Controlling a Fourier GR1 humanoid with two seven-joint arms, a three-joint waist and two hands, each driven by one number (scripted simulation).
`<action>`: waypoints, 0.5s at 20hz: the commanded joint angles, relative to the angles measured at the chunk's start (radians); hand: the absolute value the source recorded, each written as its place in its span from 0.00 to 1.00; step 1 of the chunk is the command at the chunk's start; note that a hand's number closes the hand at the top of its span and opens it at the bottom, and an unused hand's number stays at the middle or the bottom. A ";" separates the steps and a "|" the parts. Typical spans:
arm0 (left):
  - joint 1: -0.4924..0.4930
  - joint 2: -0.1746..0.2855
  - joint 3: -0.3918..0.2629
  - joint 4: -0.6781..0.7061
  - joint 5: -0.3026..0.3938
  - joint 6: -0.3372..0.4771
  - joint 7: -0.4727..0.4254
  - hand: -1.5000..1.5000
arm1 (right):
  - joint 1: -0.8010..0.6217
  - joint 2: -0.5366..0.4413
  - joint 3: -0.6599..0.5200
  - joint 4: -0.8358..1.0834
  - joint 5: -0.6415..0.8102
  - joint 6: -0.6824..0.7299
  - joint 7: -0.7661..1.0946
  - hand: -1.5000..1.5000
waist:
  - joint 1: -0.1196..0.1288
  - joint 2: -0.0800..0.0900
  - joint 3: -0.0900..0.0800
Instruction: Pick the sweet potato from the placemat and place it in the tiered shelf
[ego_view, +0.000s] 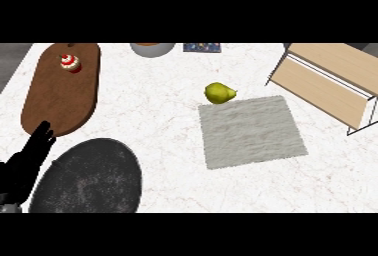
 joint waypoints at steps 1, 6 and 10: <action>-0.007 -0.005 0.005 0.044 -0.009 0.000 -0.029 0.50 | 0.046 -0.090 -0.096 -0.164 -0.080 0.123 0.120 0.00 | -0.017 -0.001 0.000; 0.031 0.021 0.037 -0.028 0.025 -0.013 0.018 0.50 | 0.104 -0.250 -0.280 -0.229 -0.221 0.359 0.230 0.00 | -0.041 -0.014 0.001; 0.029 0.001 0.029 -0.027 0.002 0.020 0.019 0.50 | 0.142 -0.352 -0.428 -0.203 -0.357 0.514 0.254 0.00 | -0.058 -0.017 0.001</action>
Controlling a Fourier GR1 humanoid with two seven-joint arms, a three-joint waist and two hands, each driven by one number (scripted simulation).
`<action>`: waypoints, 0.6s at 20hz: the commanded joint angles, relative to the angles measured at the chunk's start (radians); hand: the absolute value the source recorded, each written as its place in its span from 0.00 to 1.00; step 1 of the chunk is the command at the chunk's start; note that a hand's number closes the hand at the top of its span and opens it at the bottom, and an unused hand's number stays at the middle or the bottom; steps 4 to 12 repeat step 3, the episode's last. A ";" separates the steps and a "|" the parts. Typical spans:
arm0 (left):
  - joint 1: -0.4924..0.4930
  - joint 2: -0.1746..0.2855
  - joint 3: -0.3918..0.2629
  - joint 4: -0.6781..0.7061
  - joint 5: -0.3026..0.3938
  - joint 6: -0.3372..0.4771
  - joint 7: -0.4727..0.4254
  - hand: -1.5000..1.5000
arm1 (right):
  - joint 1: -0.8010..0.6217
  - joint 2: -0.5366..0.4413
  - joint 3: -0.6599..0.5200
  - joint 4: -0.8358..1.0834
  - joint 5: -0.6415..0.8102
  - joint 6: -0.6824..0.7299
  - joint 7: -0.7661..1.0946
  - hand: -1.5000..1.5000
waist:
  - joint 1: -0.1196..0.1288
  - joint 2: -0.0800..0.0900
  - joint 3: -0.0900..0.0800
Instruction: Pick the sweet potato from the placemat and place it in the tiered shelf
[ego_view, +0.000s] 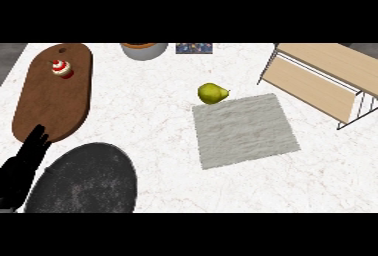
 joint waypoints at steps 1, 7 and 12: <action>-0.004 -0.032 -0.006 0.015 -0.027 0.043 -0.021 0.50 | 0.059 -0.135 -0.172 0.025 -0.127 0.230 0.098 0.00 | -0.030 -0.003 0.001; 0.003 0.010 0.026 0.000 0.009 0.006 0.004 0.50 | 0.068 -0.207 -0.251 0.073 -0.175 0.282 0.108 0.00 | -0.021 -0.004 0.001; 0.003 0.010 0.026 0.000 0.009 0.006 0.004 0.50 | 0.068 -0.207 -0.251 0.073 -0.175 0.282 0.108 0.00 | -0.021 -0.004 0.001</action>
